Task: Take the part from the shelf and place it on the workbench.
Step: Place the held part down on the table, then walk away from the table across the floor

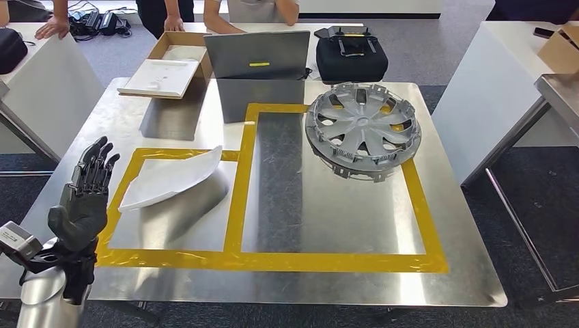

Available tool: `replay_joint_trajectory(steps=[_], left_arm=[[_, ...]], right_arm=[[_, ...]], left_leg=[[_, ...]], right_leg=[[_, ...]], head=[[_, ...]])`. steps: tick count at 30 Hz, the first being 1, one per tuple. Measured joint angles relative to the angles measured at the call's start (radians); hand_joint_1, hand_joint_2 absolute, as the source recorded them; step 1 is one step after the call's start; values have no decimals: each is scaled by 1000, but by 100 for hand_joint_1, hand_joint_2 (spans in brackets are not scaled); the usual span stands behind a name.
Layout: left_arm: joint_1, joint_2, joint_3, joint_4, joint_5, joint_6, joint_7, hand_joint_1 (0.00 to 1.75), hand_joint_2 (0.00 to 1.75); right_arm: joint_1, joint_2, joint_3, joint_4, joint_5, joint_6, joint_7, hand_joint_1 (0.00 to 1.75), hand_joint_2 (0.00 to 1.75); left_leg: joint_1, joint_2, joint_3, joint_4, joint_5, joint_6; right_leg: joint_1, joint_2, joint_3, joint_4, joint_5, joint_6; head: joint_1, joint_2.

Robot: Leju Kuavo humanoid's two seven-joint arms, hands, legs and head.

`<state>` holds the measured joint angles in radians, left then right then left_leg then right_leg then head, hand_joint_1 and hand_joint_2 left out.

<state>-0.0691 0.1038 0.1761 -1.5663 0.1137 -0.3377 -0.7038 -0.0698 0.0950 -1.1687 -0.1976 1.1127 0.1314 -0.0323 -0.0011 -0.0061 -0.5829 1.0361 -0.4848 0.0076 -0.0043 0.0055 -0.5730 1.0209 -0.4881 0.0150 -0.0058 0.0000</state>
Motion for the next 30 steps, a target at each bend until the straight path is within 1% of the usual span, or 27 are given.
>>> replay_joint_trajectory(steps=[1,2,3,4,5,6,7,8,9,10,11,12,13,15,16,17,18,19,21,22,23,24,25,27,28,29,30], left_arm=[[1,0,0,-3,-4,0,0,0,0],[2,-1,1,-6,-8,1,0,0,0],[2,-2,1,-9,-12,2,0,0,0],[4,-3,1,-11,-16,2,0,0,0],[6,-5,1,-12,-18,2,1,0,0],[9,-6,1,-13,-19,3,1,0,0],[12,-8,1,-12,-20,3,1,0,0],[14,-9,1,-11,-22,3,1,0,0],[16,-9,1,-10,-24,4,2,0,0],[16,-10,1,-9,-26,4,2,0,0],[17,-10,1,-9,-28,4,2,0,0],[18,-10,0,-9,-29,4,2,0,0],[19,-10,0,-10,-29,3,1,0,0],[21,-10,0,-12,-30,3,2,0,0],[23,-10,-1,-12,-30,3,1,0,0],[26,-10,-1,-13,-31,4,2,0,0],[28,-10,-1,-13,-32,5,1,0,0],[30,-10,-2,-13,-33,7,1,0,0],[33,-10,-2,-12,-35,10,2,0,0],[35,-10,-2,-10,-35,11,2,0,0],[38,-10,-2,-9,-35,11,2,0,0],[39,-10,-2,-8,-35,11,2,0,0],[40,-10,-2,-7,-35,11,2,0,0],[41,-10,-2,-9,-35,12,2,0,0],[42,-10,-2,-10,-35,13,1,0,0],[43,-11,-3,-12,-35,14,1,0,0],[45,-11,-3,-13,-35,14,1,0,0]], right_arm=[[0,-1,0,0,2,0,0,0,0],[0,-2,0,0,3,0,0,0,0],[0,-3,0,0,4,0,0,0,0],[0,-4,0,0,5,0,0,0,0],[0,-4,0,0,5,0,0,0,0],[0,-5,0,0,5,1,0,0,0],[1,-5,0,0,6,1,0,0,0],[1,-6,0,0,6,1,1,0,0],[1,-6,0,0,7,1,1,0,0],[1,-7,0,0,8,0,1,0,0],[0,-8,0,0,8,0,2,0,0],[-1,-9,0,0,8,0,2,0,0],[-1,-9,0,0,8,0,4,0,0],[-2,-9,0,0,8,0,6,0,0],[-1,-9,0,0,8,0,8,0,0],[-1,-9,0,0,8,-1,8,0,0],[-1,-9,0,0,8,-1,9,0,0],[-1,-9,0,0,8,-1,9,0,0],[-1,-9,0,0,8,-2,9,0,0],[-1,-9,0,0,8,-1,8,0,0],[-1,-9,0,0,8,-1,8,0,0],[-1,-9,0,0,8,0,7,0,0],[-1,-9,0,0,9,0,5,0,0],[-1,-9,0,0,9,1,1,0,0],[-1,-9,0,0,9,1,-1,0,0],[-1,-10,0,0,10,1,-2,0,0],[0,-10,0,0,10,1,-2,0,0]], left_leg=[[3,1,1,-4,4,4],[6,2,3,-9,9,9],[10,4,4,-14,15,13],[12,5,3,-17,18,16],[13,6,1,-17,20,17],[13,7,-2,-17,21,17],[14,8,-5,-16,23,15],[15,9,-8,-14,24,13],[17,9,-11,-11,26,10],[20,9,-15,-9,27,6],[22,8,-18,-6,29,0],[23,7,-21,-4,32,-7],[23,6,-23,-3,34,-15],[23,4,-25,-7,44,-32],[24,3,-26,-8,47,-40],[25,3,-31,-4,40,-47],[27,4,-39,15,19,-51],[27,4,-53,54,-17,-54],[27,4,-91,176,-105,-57],[27,4,-101,229,-132,-57],[26,4,-98,254,-139,-57],[26,4,-76,240,-125,-55],[26,4,-36,193,-100,-52],[22,4,56,58,-71,-44],[20,3,84,12,-66,-40],[17,3,96,-13,-68,-35],[13,2,93,-16,-63,-30]], right_leg=[[0,0,0,2,-2,3],[0,0,-2,12,-12,6],[0,0,-13,39,-33,10],[-1,0,-32,87,-67,13],[-3,-1,-59,151,-105,16],[-5,-1,-86,216,-137,18],[-7,-1,-104,262,-153,21],[-10,-1,-106,274,-148,23],[-12,-1,-89,246,-125,24],[-14,-1,-52,183,-92,25],[-15,-1,-12,112,-68,25],[-14,1,18,56,-47,21],[-11,3,35,20,-38,16],[-5,6,32,11,-30,-1],[-6,5,28,7,-26,-10],[-7,4,23,4,-20,-20],[-8,2,17,1,-11,-29],[-9,1,10,-1,-3,-36],[-5,-1,-10,-1,12,-43],[-3,-1,-21,0,20,-44],[-1,-2,-33,1,28,-44],[1,-2,-43,3,36,-43],[2,-2,-54,5,43,-41],[3,-1,-70,10,57,-34],[4,-1,-73,11,63,-28],[4,-1,-75,11,70,-22],[4,-1,-75,8,77,-15]], head=[[0,0],[1,0],[3,0],[6,0],[8,0],[10,0],[10,0],[11,0],[11,0],[12,0],[14,0],[14,0],[15,0],[15,0],[15,0],[14,0],[12,0],[9,0],[3,0],[2,0],[1,0],[0,0],[0,0],[0,0],[1,0],[2,0],[3,0]])
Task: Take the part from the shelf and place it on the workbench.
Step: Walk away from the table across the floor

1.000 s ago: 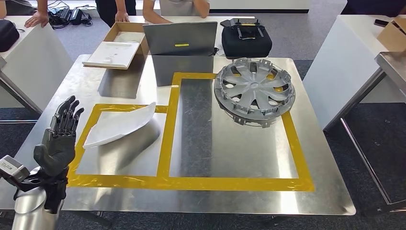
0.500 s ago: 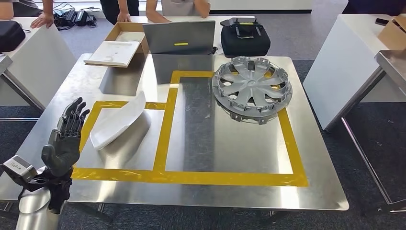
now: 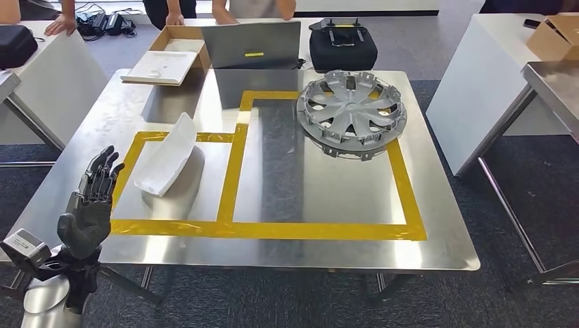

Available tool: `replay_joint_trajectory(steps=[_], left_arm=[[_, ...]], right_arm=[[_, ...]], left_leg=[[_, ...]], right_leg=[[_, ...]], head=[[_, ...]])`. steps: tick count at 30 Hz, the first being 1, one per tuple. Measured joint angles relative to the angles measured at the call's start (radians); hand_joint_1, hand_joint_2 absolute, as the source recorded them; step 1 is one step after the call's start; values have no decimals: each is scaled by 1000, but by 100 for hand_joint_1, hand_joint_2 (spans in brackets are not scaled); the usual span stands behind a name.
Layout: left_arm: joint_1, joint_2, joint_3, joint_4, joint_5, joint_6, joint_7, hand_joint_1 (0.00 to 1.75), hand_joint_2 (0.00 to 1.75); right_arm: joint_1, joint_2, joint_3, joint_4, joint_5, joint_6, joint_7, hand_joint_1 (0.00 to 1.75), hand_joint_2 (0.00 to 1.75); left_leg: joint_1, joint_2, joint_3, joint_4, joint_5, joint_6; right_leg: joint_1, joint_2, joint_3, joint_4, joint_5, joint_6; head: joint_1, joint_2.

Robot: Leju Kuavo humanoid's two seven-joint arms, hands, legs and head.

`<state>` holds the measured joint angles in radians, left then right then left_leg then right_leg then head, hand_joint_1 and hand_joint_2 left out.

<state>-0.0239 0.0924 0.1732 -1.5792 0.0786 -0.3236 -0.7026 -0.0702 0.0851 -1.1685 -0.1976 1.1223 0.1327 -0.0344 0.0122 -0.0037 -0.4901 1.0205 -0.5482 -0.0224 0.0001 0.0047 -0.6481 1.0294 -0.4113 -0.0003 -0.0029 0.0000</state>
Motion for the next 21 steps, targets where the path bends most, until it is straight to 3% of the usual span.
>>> replay_joint_trajectory(steps=[2,3,6,7,8,9,10,12,14,17,18,19,21], left_arm=[[2,-3,0,-1,0,1,0,0,0],[3,-4,0,-1,0,2,0,0,0],[6,-9,0,-1,0,5,0,0,0],[8,-11,0,-1,-1,5,0,0,0],[11,-12,0,-1,-1,5,0,0,0],[14,-12,0,-1,-2,6,0,0,0],[16,-13,0,0,-4,7,0,0,0],[21,-15,0,-1,-10,9,0,0,0],[25,-17,0,0,-18,14,0,0,0],[34,-21,0,0,-30,21,0,0,0],[38,-22,0,1,-33,23,0,0,0],[41,-22,0,2,-34,26,0,0,0],[48,-22,0,5,-36,30,0,0,0]], right_arm=[[1,-2,0,0,0,0,-1,0,0],[2,-3,0,0,1,0,-1,0,0],[2,-5,0,0,4,0,-2,0,0],[1,-5,0,0,4,0,-2,0,0],[1,-5,0,0,5,0,-3,0,0],[1,-5,0,0,5,0,-3,0,0],[1,-5,0,0,5,0,-3,0,0],[-1,-6,0,0,6,0,-3,0,0],[-2,-8,0,0,6,0,-3,0,0],[-2,-9,0,0,7,-1,-2,0,0],[-3,-9,0,0,7,-1,-2,0,0],[-3,-9,0,0,7,-1,-2,0,0],[-4,-9,0,0,9,0,-5,0,0]], left_leg=[[2,2,-12,-5,13,16],[3,4,-20,-7,23,25],[5,8,-56,-8,55,40],[5,8,-70,-7,66,40],[5,8,-83,-5,76,40],[4,9,-98,-4,86,38],[4,9,-110,-2,95,37],[3,9,-128,0,110,30],[3,10,-133,-2,125,20],[6,10,-135,-10,144,1],[6,9,-141,-2,131,-3],[6,8,-152,24,100,-7],[8,7,-185,133,3,-13]], right_leg=[[-2,1,-4,0,4,13],[-3,1,-11,15,-17,19],[-6,1,-61,169,-155,35],[-7,1,-73,228,-187,38],[-7,0,-72,264,-196,39],[-7,0,-54,266,-184,38],[-6,0,-17,231,-160,35],[-2,0,93,86,-129,22],[6,0,161,-18,-128,9],[9,-3,160,-44,-112,-9],[6,-5,153,-49,-101,-17],[3,-7,144,-54,-88,-23],[0,-9,118,-55,-65,-29]], head=[[2,0],[4,0],[12,0],[13,0],[14,0],[15,0],[16,0],[18,0],[18,0],[21,0],[20,0],[18,0],[13,0]])
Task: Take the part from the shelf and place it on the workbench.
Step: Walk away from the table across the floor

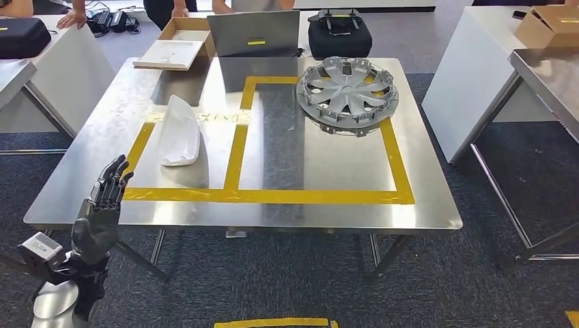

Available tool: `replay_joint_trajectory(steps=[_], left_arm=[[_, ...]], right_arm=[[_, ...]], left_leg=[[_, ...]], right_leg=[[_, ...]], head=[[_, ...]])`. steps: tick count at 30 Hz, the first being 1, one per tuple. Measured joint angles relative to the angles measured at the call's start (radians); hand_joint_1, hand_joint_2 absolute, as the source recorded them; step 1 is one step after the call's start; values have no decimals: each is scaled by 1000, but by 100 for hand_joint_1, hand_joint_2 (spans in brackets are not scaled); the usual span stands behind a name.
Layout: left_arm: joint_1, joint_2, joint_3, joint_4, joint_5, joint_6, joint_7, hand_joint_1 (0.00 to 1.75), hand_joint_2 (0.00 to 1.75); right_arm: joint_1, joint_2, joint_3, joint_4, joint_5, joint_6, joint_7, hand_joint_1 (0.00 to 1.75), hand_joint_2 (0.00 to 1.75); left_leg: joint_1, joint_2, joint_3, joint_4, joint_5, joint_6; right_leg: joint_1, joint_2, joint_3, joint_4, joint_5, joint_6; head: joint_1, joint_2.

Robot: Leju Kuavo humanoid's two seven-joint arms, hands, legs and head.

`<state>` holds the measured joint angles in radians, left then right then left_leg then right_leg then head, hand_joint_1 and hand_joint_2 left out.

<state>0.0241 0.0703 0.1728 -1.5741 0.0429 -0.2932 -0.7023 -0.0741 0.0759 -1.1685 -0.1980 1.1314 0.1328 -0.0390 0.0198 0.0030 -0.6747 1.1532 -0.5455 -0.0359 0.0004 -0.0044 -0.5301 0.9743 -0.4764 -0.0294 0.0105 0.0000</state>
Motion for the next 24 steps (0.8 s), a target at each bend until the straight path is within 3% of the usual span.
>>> replay_joint_trajectory(steps=[1,2,3,4,6,8,9,12,13,14,16,17,18,19,20,21,22,24], left_arm=[[5,0,0,2,-1,2,0,0,0],[11,0,0,4,-1,4,0,0,0],[16,0,0,5,-3,5,0,0,0],[19,0,0,8,-6,5,0,0,0],[18,0,0,13,-14,7,0,0,0],[15,-1,0,19,-23,12,0,0,0],[13,-2,0,22,-28,16,0,0,0],[10,-6,0,32,-36,23,0,0,0],[9,-8,0,35,-36,24,0,0,0],[8,-9,0,37,-37,25,0,0,0],[8,-11,0,41,-40,27,0,0,0],[8,-12,0,44,-41,27,0,0,0],[8,-13,0,47,-42,28,0,0,0],[8,-14,0,50,-43,29,0,0,0],[8,-15,0,52,-43,30,0,0,0],[8,-16,0,54,-46,32,0,0,0],[8,-17,1,57,-50,35,0,0,0],[7,-19,1,64,-63,43,1,0,0]], right_arm=[[0,0,0,0,1,1,-2,0,0],[1,0,0,0,3,1,-5,0,0],[1,0,0,0,5,1,-7,0,0],[2,0,0,0,7,2,-8,0,0],[1,-1,0,0,8,2,-10,0,0],[0,-2,0,-1,8,4,-11,0,0],[0,-3,0,-1,7,6,-12,0,0],[2,-4,0,-1,6,14,-11,0,0],[2,-5,0,-1,5,15,-10,0,0],[3,-5,0,-1,4,16,-10,0,0],[1,-5,0,-1,2,16,-10,0,0],[1,-5,0,-1,2,16,-11,0,0],[0,-5,0,-1,1,17,-13,0,0],[0,-6,0,-1,0,18,-15,0,0],[0,-6,0,-1,0,18,-17,0,0],[-1,-6,0,-1,-1,19,-20,0,0],[-3,-9,0,-2,-1,20,-23,0,0],[-6,-13,0,-2,-1,24,-28,0,0]], left_leg=[[1,0,-13,63,-37,-4],[1,0,-17,110,-52,-7],[3,0,-7,127,-44,-10],[4,0,21,106,-19,-13],[9,0,116,-17,18,-20],[8,-5,179,-119,12,-12],[5,-7,184,-136,3,-3],[2,-5,164,-134,17,30],[2,-3,155,-134,26,40],[2,-1,144,-135,37,48],[-1,0,117,-134,59,57],[-3,0,103,-134,71,59],[-6,1,88,-132,81,60],[-8,1,74,-131,92,60],[-11,1,60,-130,101,59],[-13,1,50,-129,110,59],[-16,1,42,-129,119,57],[-16,2,35,-133,137,49]], right_leg=[[0,-1,-14,1,10,0],[-1,-1,-29,3,20,2],[-2,-1,-44,6,30,4],[-5,-2,-59,10,38,9],[-9,-2,-87,24,51,20],[-8,-1,-104,37,63,33],[-6,-1,-108,39,69,40],[-10,2,-114,40,78,58],[-12,2,-122,57,54,63],[-13,2,-136,95,12,67],[-13,2,-169,216,-92,72],[-12,3,-179,275,-123,71],[-11,3,-178,312,-130,69],[-9,3,-161,318,-117,65],[-5,3,-128,290,-91,57],[0,4,-78,231,-67,46],[6,4,-22,155,-61,32],[16,3,55,40,-68,15]], head=[[-1,0],[-1,0],[-1,0],[-1,0],[-3,0],[-6,0],[-7,0],[-3,0],[-1,0],[1,0],[6,0],[7,0],[8,0],[8,0],[9,0],[9,0],[9,0],[9,0]])
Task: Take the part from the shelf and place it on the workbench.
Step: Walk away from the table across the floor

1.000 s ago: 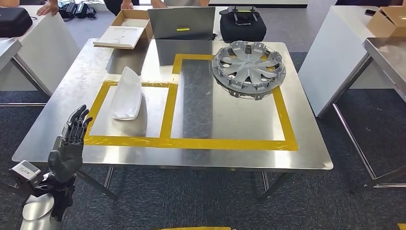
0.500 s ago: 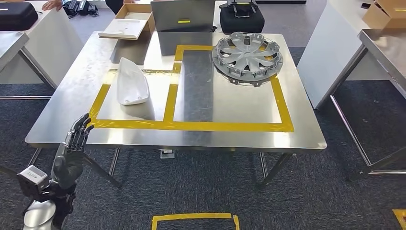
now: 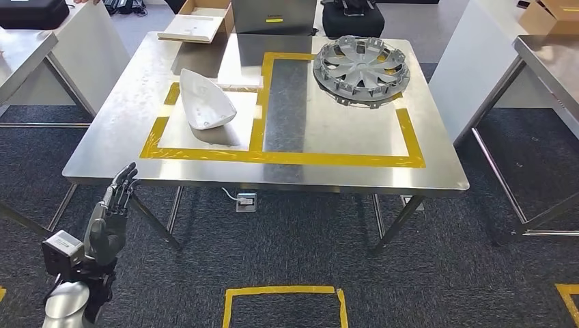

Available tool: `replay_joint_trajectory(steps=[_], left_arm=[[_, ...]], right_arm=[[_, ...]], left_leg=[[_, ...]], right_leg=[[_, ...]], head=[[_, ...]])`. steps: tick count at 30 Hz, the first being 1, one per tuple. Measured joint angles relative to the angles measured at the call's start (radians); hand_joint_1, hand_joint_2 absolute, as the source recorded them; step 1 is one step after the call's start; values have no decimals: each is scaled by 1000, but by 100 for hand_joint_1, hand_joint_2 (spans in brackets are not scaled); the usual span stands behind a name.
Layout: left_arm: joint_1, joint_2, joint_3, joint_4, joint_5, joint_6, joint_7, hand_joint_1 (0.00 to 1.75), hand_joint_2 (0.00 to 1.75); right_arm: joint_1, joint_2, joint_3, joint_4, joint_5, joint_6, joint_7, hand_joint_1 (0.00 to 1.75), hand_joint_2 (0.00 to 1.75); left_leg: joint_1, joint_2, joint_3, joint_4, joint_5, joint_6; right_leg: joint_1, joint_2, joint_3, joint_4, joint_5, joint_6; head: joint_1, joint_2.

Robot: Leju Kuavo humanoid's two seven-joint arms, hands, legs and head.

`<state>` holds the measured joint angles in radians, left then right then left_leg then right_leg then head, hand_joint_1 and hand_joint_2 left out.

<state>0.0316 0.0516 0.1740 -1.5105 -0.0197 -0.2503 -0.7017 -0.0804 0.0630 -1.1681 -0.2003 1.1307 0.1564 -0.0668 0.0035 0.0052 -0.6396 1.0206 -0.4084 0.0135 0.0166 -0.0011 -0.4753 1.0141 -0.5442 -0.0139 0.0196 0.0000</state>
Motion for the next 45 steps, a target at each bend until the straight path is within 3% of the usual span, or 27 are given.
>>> replay_joint_trajectory(steps=[1,3,4,6,8,9,10,12,13,14,16,18,20,23,24,26,27,29,31,34,36,38,39,40,42,43,45], left_arm=[[0,-1,0,6,-5,4,0,0,0],[-1,-1,1,21,-12,11,0,0,0],[0,-1,3,31,-16,15,0,0,0],[0,0,7,55,-22,23,0,0,0],[1,0,10,84,-28,29,1,0,0],[1,-1,11,100,-31,31,1,0,0],[1,-1,12,116,-36,35,1,0,0],[0,-1,13,150,-48,41,1,0,0],[-3,-2,13,167,-55,44,1,0,0],[-6,-3,13,186,-62,47,1,0,0],[-10,-6,14,223,-75,54,0,0,0],[-15,-7,15,262,-82,59,-1,0,0],[-27,-8,15,302,-86,67,-1,0,0],[-47,-10,15,361,-91,78,-1,0,0],[-51,-10,15,383,-91,81,-1,0,0],[-57,-10,15,430,-88,86,-1,0,0],[-60,-10,15,455,-86,90,-1,0,0],[-71,-10,15,500,-85,102,-1,0,0],[-84,-10,15,551,-89,116,-1,0,0],[-93,-10,15,632,-111,141,-1,0,0],[-99,-9,15,702,-130,169,0,0,0],[-107,-8,14,773,-145,192,0,0,0],[-111,-8,14,807,-151,201,0,0,0],[-115,-8,14,843,-158,208,0,0,0],[-124,-8,13,912,-167,220,1,0,0],[-129,-8,13,946,-171,226,4,0,0],[-138,-5,12,1015,-177,236,14,0,0]], right_arm=[[-1,-2,0,0,2,3,-1,0,0],[-1,-2,0,0,5,10,1,0,0],[-1,-3,0,0,7,12,2,0,0],[-1,-4,0,0,5,13,6,0,0],[1,-4,0,0,3,13,9,0,0],[1,-4,0,0,2,13,11,0,0],[2,-3,0,0,1,13,12,0,0],[3,-3,0,0,-2,9,13,0,0],[4,-4,0,-1,-5,5,13,0,0],[4,-5,-1,-1,-9,0,12,0,0],[3,-6,-3,-1,-18,-9,11,0,0],[4,-5,-9,-1,-23,-11,9,0,0],[8,-5,-15,-1,-25,-10,7,0,0],[12,-5,-20,-1,-28,-10,4,0,0],[12,-5,-22,-1,-30,-10,3,0,0],[12,-5,-25,-1,-33,-10,3,0,0],[12,-5,-26,-1,-34,-10,4,0,0],[10,-5,-29,-1,-37,-11,9,0,0],[9,-6,-35,-2,-40,-13,12,0,0],[10,-5,-43,-1,-40,-16,16,0,0],[11,-4,-45,-1,-40,-19,17,0,0],[12,-3,-47,-1,-40,-22,18,0,0],[13,-2,-48,-1,-40,-23,18,0,0],[14,-2,-49,-1,-39,-23,19,0,0],[14,-1,-50,-1,-38,-23,19,0,0],[14,0,-50,-1,-36,-23,19,0,0],[13,3,-50,-1,-31,-26,21,0,0]], left_leg=[[1,1,-1,-4,10,-6],[4,-2,-4,-11,23,-18],[4,-3,-10,-3,9,-23],[6,-5,-33,66,-73,-32],[11,-5,-59,190,-161,-44],[14,-5,-63,240,-173,-50],[17,-5,-55,265,-159,-56],[25,-1,9,217,-102,-67],[27,2,62,153,-98,-74],[27,3,108,89,-108,-71],[22,3,151,13,-143,-55],[20,4,137,9,-136,-29],[21,5,116,10,-115,-9],[19,3,70,10,-76,3],[18,2,53,11,-62,3],[16,0,19,12,-34,1],[16,-1,2,13,-21,-2],[16,-3,-21,13,3,-10],[18,-5,-28,7,26,-22],[22,-7,-29,-10,51,-42],[22,-9,-43,27,-9,-50],[22,-8,-65,140,-123,-54],[22,-8,-71,205,-160,-56],[21,-8,-70,257,-170,-58],[21,-8,-30,277,-126,-56],[20,-7,16,237,-102,-53],[15,-3,132,90,-122,-42]], right_leg=[[3,-1,11,-25,-5,-3],[2,-5,4,-38,16,-7],[-1,-9,-3,-44,29,-11],[-8,-20,-26,-51,55,-19],[-9,-30,-57,-48,78,-20],[-10,-37,-73,-45,88,-19],[-12,-44,-92,-40,98,-16],[-19,-56,-130,-22,114,-5],[-21,-60,-148,-11,120,2],[-22,-63,-161,0,125,9],[-20,-67,-174,13,138,21],[-23,-65,-175,13,151,35],[-28,-43,-190,41,108,49],[-29,-10,-230,198,-42,58],[-29,-8,-236,251,-65,57],[-28,-7,-206,280,-39,52],[-27,-6,-166,245,-10,48],[-24,0,-55,102,4,36],[-16,5,11,-2,-16,25],[-13,2,1,-25,6,6],[-17,-2,-25,-33,37,-9],[-15,-5,-57,-34,64,-17],[-13,-6,-74,-33,78,-18],[-11,-8,-93,-31,92,-18],[-9,-12,-131,-25,118,-16],[-8,-13,-147,-19,128,-13],[-6,-15,-170,-5,143,-6]], head=[[1,0],[4,0],[3,0],[-2,0],[-8,0],[-9,0],[-9,0],[-11,0],[-14,0],[-16,0],[-17,0],[-14,0],[-12,0],[-5,0],[-4,0],[-3,0],[-3,0],[-3,0],[-3,0],[0,0],[-4,0],[-12,0],[-15,0],[-16,0],[-17,0],[-17,0],[-19,0]])
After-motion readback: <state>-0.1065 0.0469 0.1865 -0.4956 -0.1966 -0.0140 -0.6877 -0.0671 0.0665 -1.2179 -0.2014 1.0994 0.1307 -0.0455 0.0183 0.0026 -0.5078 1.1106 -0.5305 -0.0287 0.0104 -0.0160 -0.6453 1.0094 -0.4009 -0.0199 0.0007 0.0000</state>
